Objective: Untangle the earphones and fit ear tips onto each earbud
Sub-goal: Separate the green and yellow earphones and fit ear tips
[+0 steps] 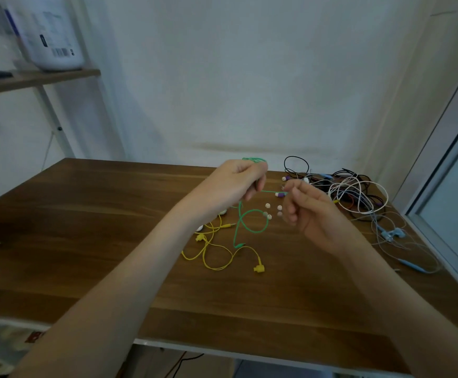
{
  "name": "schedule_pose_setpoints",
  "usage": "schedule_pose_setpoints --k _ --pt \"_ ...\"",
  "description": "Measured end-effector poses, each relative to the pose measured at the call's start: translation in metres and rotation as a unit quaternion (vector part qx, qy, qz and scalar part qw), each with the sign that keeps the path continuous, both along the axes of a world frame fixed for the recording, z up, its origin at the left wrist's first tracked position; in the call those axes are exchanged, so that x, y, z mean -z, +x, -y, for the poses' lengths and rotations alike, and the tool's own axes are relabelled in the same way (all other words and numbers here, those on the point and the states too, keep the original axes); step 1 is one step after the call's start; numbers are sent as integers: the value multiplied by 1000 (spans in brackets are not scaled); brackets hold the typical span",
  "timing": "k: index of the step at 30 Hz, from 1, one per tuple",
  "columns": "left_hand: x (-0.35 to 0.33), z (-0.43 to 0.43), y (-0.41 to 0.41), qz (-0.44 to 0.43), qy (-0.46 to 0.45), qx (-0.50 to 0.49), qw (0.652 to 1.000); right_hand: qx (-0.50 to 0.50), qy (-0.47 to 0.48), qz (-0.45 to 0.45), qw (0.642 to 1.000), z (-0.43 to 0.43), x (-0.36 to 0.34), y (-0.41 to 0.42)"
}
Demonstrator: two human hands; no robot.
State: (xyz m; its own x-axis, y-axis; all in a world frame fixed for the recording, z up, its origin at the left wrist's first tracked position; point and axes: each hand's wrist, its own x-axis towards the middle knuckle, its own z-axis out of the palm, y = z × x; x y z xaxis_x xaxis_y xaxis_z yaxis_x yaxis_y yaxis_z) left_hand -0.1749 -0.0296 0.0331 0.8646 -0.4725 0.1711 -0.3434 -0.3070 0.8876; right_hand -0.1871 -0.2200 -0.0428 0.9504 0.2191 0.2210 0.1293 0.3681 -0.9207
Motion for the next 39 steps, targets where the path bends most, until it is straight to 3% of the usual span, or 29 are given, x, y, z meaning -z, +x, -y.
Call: schedule_pose_setpoints --k 3,6,11,16,25,29,34,39 --pt "-5 15 -4 1 -10 22 1000 13 50 21 998 12 -7 -2" --pt "-2 31 -1 -5 3 15 1000 40 31 1 999 25 -9 -6" --pt "25 45 10 11 215 -10 977 78 -93 -79 990 43 0 -20" --pt "46 53 15 62 361 -57 929 3 -120 -144 982 50 6 -27" --pt "88 55 17 234 196 -76 949 33 -116 -194 974 24 26 -13" --pt "99 53 19 147 161 20 976 76 -76 -190 976 14 32 -5" --pt "109 51 24 41 80 13 996 74 -64 -174 980 12 35 1" --pt "124 48 27 10 25 -10 1000 93 -91 -175 976 27 32 9"
